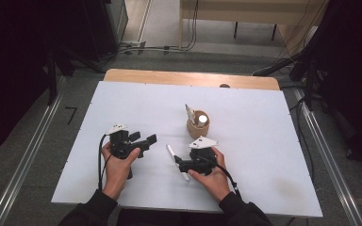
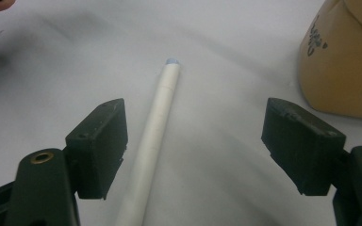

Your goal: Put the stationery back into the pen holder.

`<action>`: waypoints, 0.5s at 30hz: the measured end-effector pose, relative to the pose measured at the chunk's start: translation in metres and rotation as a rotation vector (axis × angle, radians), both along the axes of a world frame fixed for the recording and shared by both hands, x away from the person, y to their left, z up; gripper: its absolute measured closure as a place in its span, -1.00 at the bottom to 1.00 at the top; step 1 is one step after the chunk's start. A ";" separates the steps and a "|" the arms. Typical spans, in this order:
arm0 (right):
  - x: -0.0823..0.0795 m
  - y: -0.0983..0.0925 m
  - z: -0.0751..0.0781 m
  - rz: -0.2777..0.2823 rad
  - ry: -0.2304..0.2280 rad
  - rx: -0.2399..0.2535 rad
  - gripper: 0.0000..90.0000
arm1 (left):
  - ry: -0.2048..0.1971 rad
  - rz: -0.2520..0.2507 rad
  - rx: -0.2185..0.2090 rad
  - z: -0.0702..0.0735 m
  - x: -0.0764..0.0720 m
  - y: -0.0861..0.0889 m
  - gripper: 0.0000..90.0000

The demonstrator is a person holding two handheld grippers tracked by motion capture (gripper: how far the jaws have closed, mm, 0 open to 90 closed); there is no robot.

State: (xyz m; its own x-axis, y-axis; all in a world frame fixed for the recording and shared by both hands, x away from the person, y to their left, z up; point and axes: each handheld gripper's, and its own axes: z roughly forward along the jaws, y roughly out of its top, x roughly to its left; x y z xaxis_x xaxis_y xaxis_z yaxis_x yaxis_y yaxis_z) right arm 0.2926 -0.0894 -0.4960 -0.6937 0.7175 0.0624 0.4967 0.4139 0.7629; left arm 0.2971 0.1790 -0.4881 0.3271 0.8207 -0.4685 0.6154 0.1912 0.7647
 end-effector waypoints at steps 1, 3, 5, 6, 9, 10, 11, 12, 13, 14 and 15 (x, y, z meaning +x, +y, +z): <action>0.000 0.001 0.000 -0.003 0.000 0.001 -0.52 | 0.000 0.000 -0.001 0.000 0.000 0.000 -0.59; 0.001 0.004 -0.001 0.000 -0.003 -0.003 -0.50 | 0.002 -0.001 0.001 0.000 0.000 0.000 -0.59; 0.001 0.007 -0.002 0.002 0.000 -0.005 -0.48 | 0.003 0.000 0.000 0.000 0.000 0.000 -0.59; 0.001 0.008 -0.002 0.005 -0.005 -0.007 -0.46 | 0.002 0.000 0.000 0.000 0.000 0.001 -0.59; 0.002 0.011 -0.003 0.010 -0.006 -0.011 -0.42 | 0.003 0.000 -0.001 -0.001 0.000 0.001 -0.59; 0.002 0.012 -0.003 0.009 -0.002 -0.013 -0.41 | 0.003 0.000 -0.002 -0.001 0.000 0.001 -0.59; 0.003 0.013 -0.004 0.013 -0.005 -0.012 -0.39 | 0.003 0.000 0.000 -0.001 0.000 0.000 -0.59; 0.003 0.013 -0.004 0.016 -0.005 -0.014 -0.37 | 0.002 -0.001 0.000 -0.001 0.000 0.000 -0.59; 0.003 0.014 -0.004 0.016 -0.006 -0.012 -0.35 | 0.002 0.000 0.001 -0.001 0.000 0.000 -0.59; 0.004 0.015 -0.005 0.017 -0.007 -0.017 -0.34 | 0.003 -0.001 0.001 -0.001 0.000 0.000 -0.59; 0.004 0.016 -0.005 0.018 -0.001 -0.018 -0.32 | 0.003 -0.002 0.001 -0.001 0.000 0.000 -0.59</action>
State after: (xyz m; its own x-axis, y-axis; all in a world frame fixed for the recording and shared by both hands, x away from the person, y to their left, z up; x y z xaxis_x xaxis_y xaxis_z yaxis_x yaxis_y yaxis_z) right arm 0.2966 -0.0729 -0.5015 -0.7063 0.7063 0.0486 0.4881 0.4362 0.7560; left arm 0.2976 0.1790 -0.4892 0.3274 0.8207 -0.4683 0.6180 0.1889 0.7631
